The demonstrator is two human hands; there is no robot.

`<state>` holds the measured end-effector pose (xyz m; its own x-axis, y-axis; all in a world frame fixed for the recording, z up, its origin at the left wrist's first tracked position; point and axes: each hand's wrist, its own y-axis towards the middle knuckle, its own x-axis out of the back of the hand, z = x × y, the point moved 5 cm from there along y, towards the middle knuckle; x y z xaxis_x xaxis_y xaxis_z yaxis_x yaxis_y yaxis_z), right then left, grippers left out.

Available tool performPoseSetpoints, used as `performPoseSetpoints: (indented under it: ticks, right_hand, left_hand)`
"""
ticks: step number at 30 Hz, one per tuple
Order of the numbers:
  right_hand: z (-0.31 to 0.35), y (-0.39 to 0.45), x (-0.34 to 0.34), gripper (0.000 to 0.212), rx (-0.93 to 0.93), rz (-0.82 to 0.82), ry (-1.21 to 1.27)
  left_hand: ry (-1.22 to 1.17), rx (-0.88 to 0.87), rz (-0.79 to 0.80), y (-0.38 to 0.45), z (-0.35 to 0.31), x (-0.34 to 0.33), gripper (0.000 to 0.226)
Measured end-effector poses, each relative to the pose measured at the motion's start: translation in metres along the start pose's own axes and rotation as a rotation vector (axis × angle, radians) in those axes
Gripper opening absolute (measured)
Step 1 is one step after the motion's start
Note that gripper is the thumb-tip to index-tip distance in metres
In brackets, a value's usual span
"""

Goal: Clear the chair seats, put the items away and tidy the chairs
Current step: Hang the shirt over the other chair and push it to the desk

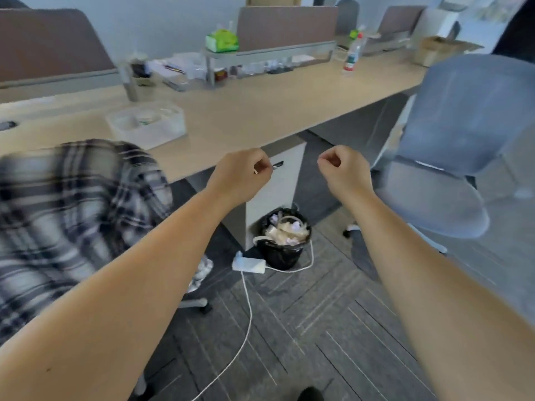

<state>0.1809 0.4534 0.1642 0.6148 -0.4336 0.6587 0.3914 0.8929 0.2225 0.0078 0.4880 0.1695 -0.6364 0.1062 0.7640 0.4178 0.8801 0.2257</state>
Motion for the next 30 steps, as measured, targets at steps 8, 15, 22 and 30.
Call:
performPoseSetpoints:
  ticks: [8,15,22,30]
  right_hand:
    - [-0.13,0.065,0.099,0.018,-0.154,-0.112,-0.004]
    - [-0.234,0.112,0.184,0.019,-0.267,-0.196,-0.034]
    - [-0.329,0.158,0.246,0.021,-0.422,-0.282,-0.055]
    - [-0.422,0.256,0.321,0.022,-0.535,-0.377,-0.077]
  left_hand:
    - [-0.02,-0.076,0.108,0.096,-0.092,-0.118,0.02]
    - [-0.096,-0.103,0.232,0.173,-0.172,-0.22,0.019]
    - [-0.104,-0.17,0.365,0.256,-0.233,-0.315,0.019]
    - [-0.165,-0.231,0.432,0.386,-0.301,-0.41,0.022]
